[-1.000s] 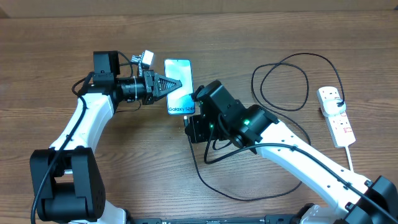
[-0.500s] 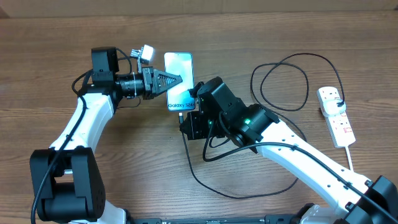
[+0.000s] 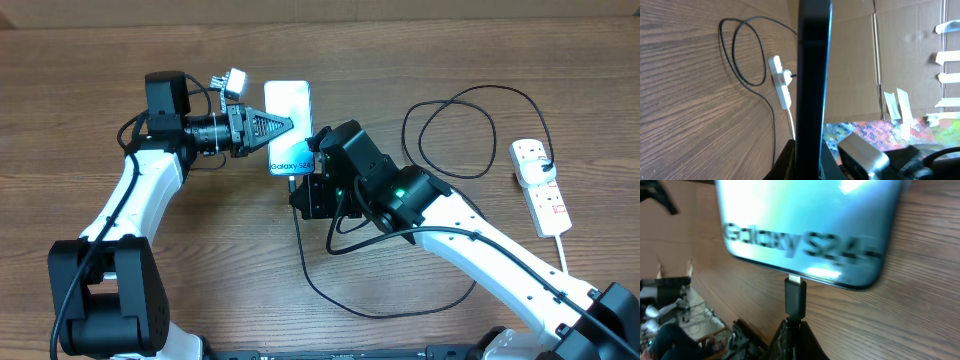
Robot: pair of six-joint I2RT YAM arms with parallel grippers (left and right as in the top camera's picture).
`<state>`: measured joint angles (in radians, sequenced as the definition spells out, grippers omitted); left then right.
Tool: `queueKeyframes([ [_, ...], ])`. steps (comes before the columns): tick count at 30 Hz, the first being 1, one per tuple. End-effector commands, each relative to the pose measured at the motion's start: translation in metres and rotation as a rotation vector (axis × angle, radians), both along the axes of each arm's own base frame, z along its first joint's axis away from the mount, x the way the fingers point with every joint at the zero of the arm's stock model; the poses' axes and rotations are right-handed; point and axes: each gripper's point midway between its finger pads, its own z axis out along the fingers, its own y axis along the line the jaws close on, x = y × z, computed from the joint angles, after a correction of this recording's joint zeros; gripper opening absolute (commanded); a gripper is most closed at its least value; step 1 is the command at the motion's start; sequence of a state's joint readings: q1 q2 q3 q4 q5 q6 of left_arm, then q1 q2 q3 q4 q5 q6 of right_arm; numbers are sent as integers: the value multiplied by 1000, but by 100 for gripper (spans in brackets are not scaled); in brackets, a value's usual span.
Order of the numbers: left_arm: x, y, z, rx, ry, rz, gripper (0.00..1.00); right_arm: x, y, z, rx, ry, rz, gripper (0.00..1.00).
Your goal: Plug charger to phone and switch on socket
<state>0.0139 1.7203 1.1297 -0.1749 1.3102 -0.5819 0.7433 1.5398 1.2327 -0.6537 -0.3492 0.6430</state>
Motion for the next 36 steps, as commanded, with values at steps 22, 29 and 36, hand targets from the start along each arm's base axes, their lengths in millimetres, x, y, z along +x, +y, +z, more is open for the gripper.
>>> queueKeyframes([
  [22,9,15,25,-66,-35,10,4,-57,-90,19,98,-227,-146,4],
  [29,3,-1,24,-64,-18,-22,4,-31,-48,0,154,-209,-82,4],
  [36,3,-15,19,-30,-55,-29,4,-26,-28,-4,162,-170,-17,4],
])
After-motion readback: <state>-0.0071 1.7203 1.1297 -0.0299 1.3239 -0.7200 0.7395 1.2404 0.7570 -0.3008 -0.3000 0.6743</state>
